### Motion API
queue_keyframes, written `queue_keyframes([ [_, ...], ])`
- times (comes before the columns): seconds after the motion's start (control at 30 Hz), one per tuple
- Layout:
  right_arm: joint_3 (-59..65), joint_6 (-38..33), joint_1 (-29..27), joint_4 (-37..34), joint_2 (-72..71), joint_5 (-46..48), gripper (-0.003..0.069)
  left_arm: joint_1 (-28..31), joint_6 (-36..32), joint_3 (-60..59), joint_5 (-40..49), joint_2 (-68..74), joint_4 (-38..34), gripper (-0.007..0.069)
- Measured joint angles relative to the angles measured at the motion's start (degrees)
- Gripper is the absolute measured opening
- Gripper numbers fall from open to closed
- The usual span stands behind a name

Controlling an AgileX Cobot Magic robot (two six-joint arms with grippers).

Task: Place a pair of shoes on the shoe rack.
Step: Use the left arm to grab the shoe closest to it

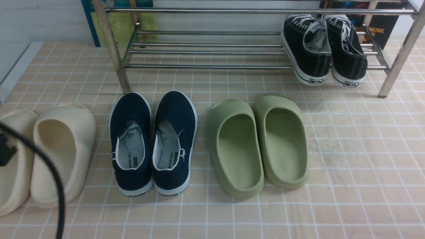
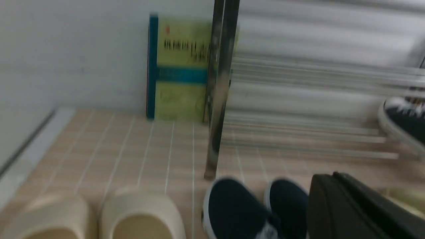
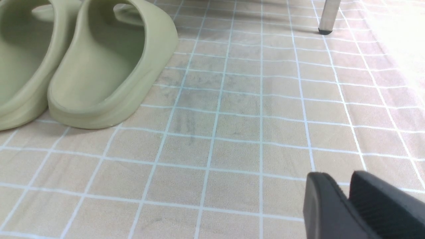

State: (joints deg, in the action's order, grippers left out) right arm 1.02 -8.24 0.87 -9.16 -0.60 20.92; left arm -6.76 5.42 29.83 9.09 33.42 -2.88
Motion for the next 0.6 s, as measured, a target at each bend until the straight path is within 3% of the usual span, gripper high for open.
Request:
queue_keyframes([
  [0.13,0.00,0.00,0.00,0.00,0.00,0.00,0.0142,0.00,3.32,5.46,10.89,13.87,-3.27,0.0002],
  [0.3,0.00,0.00,0.00,0.00,0.00,0.00,0.0145,0.00,2.17,15.66,24.95,29.26,-4.38,0.0027],
  [0.5,0.00,0.00,0.00,0.00,0.00,0.00,0.0149,-0.86,-2.24,23.88,31.61,42.27,-5.01,0.0151],
  [0.6,0.00,0.00,0.00,0.00,0.00,0.00,0.0155,-4.11,-3.01,25.78,31.83,47.90,-2.68,0.0270],
])
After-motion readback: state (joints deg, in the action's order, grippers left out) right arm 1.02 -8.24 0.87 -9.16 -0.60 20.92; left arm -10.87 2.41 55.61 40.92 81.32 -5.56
